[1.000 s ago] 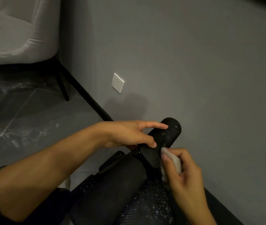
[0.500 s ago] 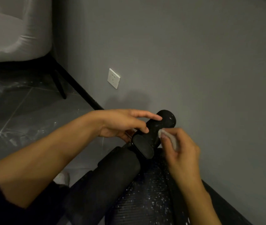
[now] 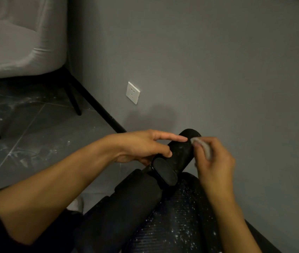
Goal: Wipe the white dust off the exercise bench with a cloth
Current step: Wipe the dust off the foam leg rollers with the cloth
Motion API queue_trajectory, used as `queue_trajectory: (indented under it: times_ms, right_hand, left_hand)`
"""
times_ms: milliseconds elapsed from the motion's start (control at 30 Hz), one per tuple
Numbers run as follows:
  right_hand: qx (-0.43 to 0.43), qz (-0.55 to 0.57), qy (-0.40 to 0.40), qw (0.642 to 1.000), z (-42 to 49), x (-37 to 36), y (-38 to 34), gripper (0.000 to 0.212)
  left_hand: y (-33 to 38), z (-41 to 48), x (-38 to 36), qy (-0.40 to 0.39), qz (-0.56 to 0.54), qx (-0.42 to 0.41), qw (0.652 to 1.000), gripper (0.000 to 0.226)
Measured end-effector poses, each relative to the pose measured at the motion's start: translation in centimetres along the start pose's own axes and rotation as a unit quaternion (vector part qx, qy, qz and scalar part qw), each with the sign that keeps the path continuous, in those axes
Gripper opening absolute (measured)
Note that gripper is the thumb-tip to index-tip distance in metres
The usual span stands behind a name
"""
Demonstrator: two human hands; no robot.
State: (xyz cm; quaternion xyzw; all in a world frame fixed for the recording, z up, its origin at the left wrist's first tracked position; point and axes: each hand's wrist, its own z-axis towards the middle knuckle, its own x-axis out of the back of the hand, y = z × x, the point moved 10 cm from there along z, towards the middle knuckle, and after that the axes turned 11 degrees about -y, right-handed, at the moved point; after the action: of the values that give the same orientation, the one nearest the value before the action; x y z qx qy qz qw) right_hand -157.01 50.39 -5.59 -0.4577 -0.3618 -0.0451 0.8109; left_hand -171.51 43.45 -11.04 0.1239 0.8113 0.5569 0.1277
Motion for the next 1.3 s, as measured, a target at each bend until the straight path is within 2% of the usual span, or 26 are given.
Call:
queue_trajectory:
  times_ms: [100, 267, 467, 533, 733, 833, 1000, 1067, 1200, 1300]
  right_hand:
    - [-0.028, 0.006, 0.036, 0.999, 1.5, 0.6, 0.9, 0.011]
    - [-0.008, 0.063, -0.005, 0.998, -3.5, -1.0, -0.7, 0.018]
    - [-0.041, -0.029, 0.053, 0.997, 2.8, 1.0, 2.0, 0.008]
    - [-0.037, -0.043, 0.049, 0.997, 3.7, 1.2, 1.8, 0.007]
    - [-0.025, 0.052, 0.015, 0.998, -3.8, -1.1, -0.3, 0.016]
    - [-0.008, -0.002, 0.016, 1.000, -2.2, -0.6, -0.6, 0.015]
    - [-0.052, -0.067, 0.043, 0.995, 2.9, 1.3, 1.3, 0.006]
    - [-0.024, -0.055, 0.022, 0.998, 1.5, 0.4, -0.6, 0.010]
    - [0.042, -0.033, -0.071, 0.996, -3.4, -1.9, -4.7, 0.017]
    - [0.050, -0.056, -0.088, 0.993, -2.3, -1.8, -4.6, 0.016]
  left_hand:
    - [0.1, 0.0, 0.0, 0.003, 0.000, 0.006, 1.000, 0.054]
    - [0.0, 0.2, 0.2, -0.009, 0.000, -0.004, 1.000, 0.054]
    - [0.3, 0.2, 0.1, -0.003, 0.013, 0.001, 1.000, 0.054]
    - [0.3, 0.2, 0.3, 0.000, 0.016, 0.002, 1.000, 0.054]
    - [0.1, 0.4, 0.5, -0.011, 0.020, -0.005, 1.000, 0.054]
    - [0.3, 0.4, 0.3, -0.011, 0.019, -0.004, 1.000, 0.054]
    - [0.5, 0.2, 0.4, -0.004, 0.028, -0.005, 1.000, 0.053]
    - [0.4, 0.2, 0.3, -0.004, 0.022, -0.009, 1.000, 0.052]
    - [0.0, 0.1, 0.4, 0.003, 0.014, -0.015, 1.000, 0.044]
    - [0.0, 0.0, 0.2, -0.002, 0.009, -0.016, 1.000, 0.044]
